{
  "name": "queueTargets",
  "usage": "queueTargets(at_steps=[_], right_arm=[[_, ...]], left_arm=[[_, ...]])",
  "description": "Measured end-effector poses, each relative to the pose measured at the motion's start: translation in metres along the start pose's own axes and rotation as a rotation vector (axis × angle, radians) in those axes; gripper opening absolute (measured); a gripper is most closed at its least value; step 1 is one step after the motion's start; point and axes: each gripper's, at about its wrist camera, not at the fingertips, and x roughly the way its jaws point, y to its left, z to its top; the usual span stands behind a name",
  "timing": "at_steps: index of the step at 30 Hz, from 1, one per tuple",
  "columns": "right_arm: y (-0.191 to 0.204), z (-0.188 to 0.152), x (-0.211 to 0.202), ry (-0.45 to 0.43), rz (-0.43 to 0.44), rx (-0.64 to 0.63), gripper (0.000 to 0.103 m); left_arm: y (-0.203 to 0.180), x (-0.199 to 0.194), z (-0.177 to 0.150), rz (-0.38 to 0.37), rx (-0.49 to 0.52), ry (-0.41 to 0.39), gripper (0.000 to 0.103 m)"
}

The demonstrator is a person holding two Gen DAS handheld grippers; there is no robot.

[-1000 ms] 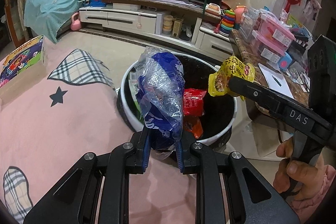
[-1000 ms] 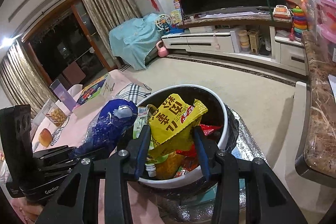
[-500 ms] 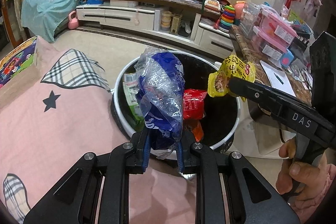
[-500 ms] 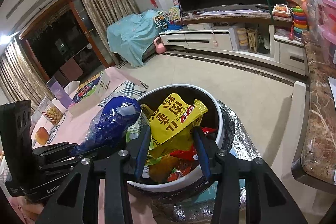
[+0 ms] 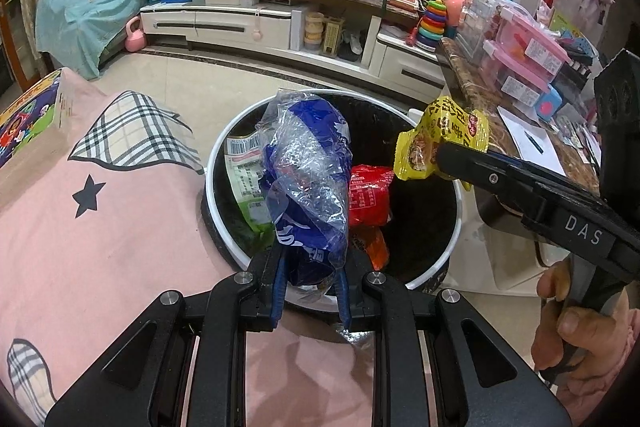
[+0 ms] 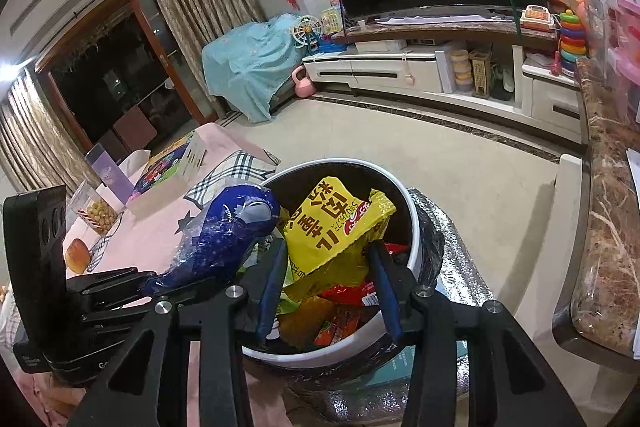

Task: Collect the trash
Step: 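Lift both held items and carry them over the trash bin, then open both tools above the bin to drop the blue bag and yellow wrapper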

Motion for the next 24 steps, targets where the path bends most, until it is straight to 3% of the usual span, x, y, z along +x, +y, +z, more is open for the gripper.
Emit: queueTargets(at_steps=[24], right_arm=[[0.002,0.000,0.008,0.035,-0.018,-0.014,0.044]], left_arm=[[0.004,0.011,0.004,-0.020,-0.006,0.032,0.020]])
